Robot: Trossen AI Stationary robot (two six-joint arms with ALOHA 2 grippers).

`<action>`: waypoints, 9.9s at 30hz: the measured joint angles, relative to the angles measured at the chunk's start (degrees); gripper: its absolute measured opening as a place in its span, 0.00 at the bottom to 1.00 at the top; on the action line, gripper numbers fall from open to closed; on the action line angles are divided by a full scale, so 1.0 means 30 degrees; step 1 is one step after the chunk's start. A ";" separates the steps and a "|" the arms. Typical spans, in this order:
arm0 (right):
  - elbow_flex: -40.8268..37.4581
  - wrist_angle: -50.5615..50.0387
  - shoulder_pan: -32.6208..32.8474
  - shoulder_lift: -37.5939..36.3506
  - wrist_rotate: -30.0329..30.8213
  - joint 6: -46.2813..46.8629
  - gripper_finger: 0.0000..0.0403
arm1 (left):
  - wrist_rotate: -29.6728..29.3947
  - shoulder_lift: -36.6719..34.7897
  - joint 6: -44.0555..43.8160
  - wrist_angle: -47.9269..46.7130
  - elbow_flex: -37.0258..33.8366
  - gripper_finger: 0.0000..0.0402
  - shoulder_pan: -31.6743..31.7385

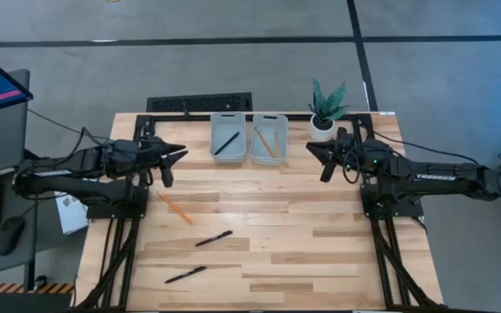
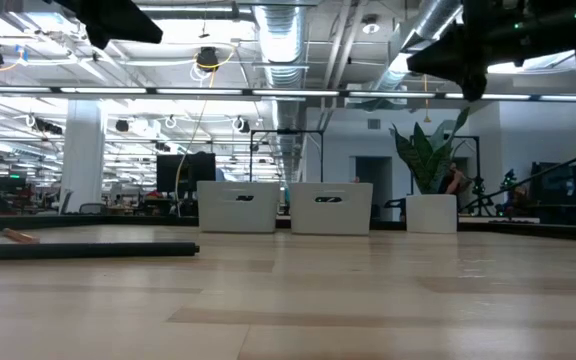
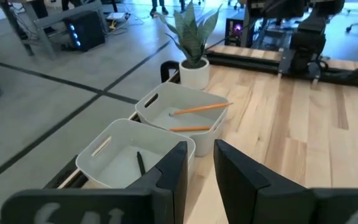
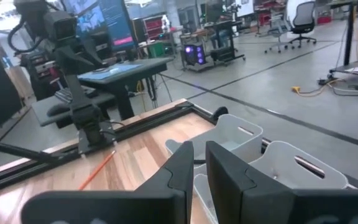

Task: Sort pens & pencils
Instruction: Put the top black pen into the left gray bin

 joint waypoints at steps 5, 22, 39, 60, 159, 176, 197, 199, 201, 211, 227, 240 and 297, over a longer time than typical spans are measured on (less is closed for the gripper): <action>0.0000 -0.0080 0.0000 0.0000 0.0268 -0.0003 0.16 | 0.0000 0.0157 0.0141 0.0024 0.0000 0.18 0.0000; 0.0000 -0.0080 0.0000 0.0007 0.0268 -0.0153 0.16 | 0.3441 0.0378 0.1331 0.1873 0.0000 0.24 0.0001; 0.0000 -0.0087 0.0000 0.0007 0.0268 -0.0153 0.16 | -0.0437 0.0397 0.0134 0.0423 0.0000 0.39 0.0007; 0.0000 -0.0087 0.0000 0.0007 0.0268 -0.0153 0.16 | 0.4531 0.4358 -0.2656 -0.2830 0.1416 0.39 0.0000; 0.0015 -0.3104 0.0022 0.0007 0.0210 -0.0153 0.16 | 0.8356 2.5373 -1.1511 -0.6096 0.9296 0.60 -0.6856; 0.0015 -0.3130 0.0022 0.0007 0.0214 -0.0168 0.16 | 0.8135 2.5395 -1.1064 -0.6212 0.9260 0.28 -0.6827; 0.0015 -0.3364 0.0024 0.0007 0.0217 -0.0168 0.16 | 0.8454 2.5387 -1.1044 -0.6377 0.9143 0.08 -0.6232; 0.0015 -0.3615 0.0028 0.0007 0.0217 -0.0174 0.16 | 0.8752 2.5387 -1.1013 -0.6380 0.9143 0.07 -0.6087; 0.0015 -0.3680 0.0022 0.0007 0.0217 -0.0168 0.16 | 0.8867 2.5387 -1.1011 -0.6380 0.9143 0.07 -0.5995; 0.0015 -0.4029 0.0022 0.0007 0.0217 -0.0175 0.16 | 0.9165 2.5265 -1.0649 -0.6365 0.9096 0.07 -0.5668; 0.0015 -0.4095 0.0029 0.0007 0.0223 -0.0211 0.16 | 0.8958 2.4826 -1.0204 -0.6351 0.9085 0.07 -0.4917; 0.0015 -0.4095 0.0029 0.0007 0.0225 -0.0197 0.16 | 0.8214 2.4791 -0.7686 -0.8263 1.2187 0.07 -0.4288; 0.0007 -0.5071 0.0022 0.0007 0.0268 -0.0656 0.16 | 0.5856 3.0328 -0.5359 -1.1347 2.0684 0.09 0.9673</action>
